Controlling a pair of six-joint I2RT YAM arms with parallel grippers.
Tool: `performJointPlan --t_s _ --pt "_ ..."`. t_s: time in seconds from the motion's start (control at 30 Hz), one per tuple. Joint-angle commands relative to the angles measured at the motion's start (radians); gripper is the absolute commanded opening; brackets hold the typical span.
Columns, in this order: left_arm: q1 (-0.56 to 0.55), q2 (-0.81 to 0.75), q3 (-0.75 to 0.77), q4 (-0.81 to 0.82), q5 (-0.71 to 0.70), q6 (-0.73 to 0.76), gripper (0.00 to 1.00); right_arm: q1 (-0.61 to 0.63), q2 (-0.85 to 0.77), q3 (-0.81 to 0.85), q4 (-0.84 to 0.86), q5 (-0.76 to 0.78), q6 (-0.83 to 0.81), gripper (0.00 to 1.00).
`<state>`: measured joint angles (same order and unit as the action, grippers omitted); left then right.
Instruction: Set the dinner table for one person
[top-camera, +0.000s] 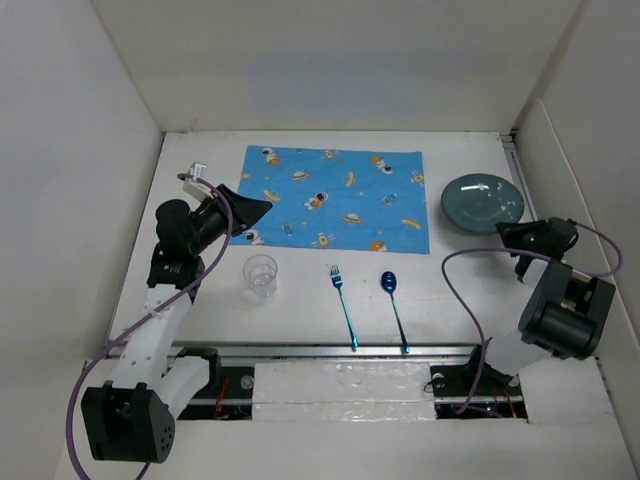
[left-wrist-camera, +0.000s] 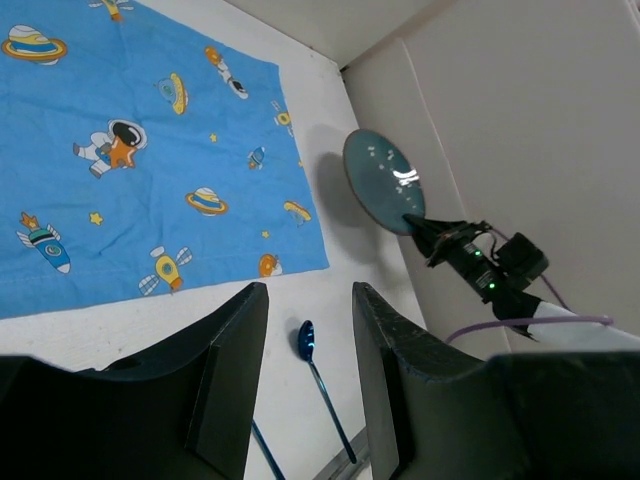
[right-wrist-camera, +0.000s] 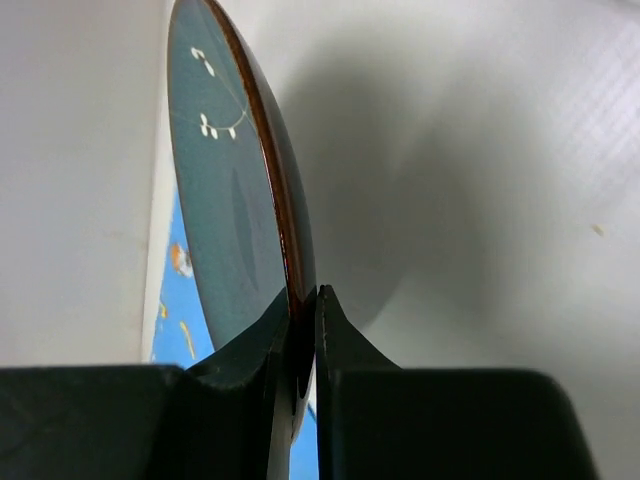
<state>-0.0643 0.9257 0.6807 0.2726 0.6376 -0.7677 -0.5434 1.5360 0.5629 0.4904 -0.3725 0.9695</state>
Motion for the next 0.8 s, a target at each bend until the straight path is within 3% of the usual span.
performJointPlan --t_s 0.0,0.13,0.27,0.37,0.4,0.5,0.6,0.77 --pt "0.000 -0.002 0.033 0.050 0.022 0.005 0.36 0.034 -0.220 0.155 0.071 -0.006 -0.067 0.00" --pt "0.000 -0.005 0.054 0.025 0.010 0.024 0.36 0.108 -0.307 0.195 0.024 -0.045 -0.120 0.00" --pt "0.000 -0.004 0.100 -0.009 -0.013 0.045 0.29 0.361 -0.280 0.200 0.049 -0.053 -0.106 0.00" --pt "0.000 -0.019 0.117 -0.019 -0.027 0.053 0.18 0.498 -0.200 0.215 0.138 -0.029 -0.063 0.00" --pt "0.000 -0.025 0.118 -0.030 -0.041 0.060 0.11 0.608 -0.138 0.245 0.167 -0.023 -0.043 0.00" --pt "0.000 -0.027 0.111 -0.035 -0.049 0.068 0.09 0.693 -0.050 0.301 0.203 0.001 -0.025 0.00" --pt "0.000 -0.034 0.077 -0.013 -0.046 0.059 0.00 0.769 0.068 0.380 0.235 0.017 0.011 0.00" --pt "0.000 -0.027 0.074 0.001 -0.019 0.056 0.00 0.836 0.278 0.479 0.347 0.015 0.118 0.00"
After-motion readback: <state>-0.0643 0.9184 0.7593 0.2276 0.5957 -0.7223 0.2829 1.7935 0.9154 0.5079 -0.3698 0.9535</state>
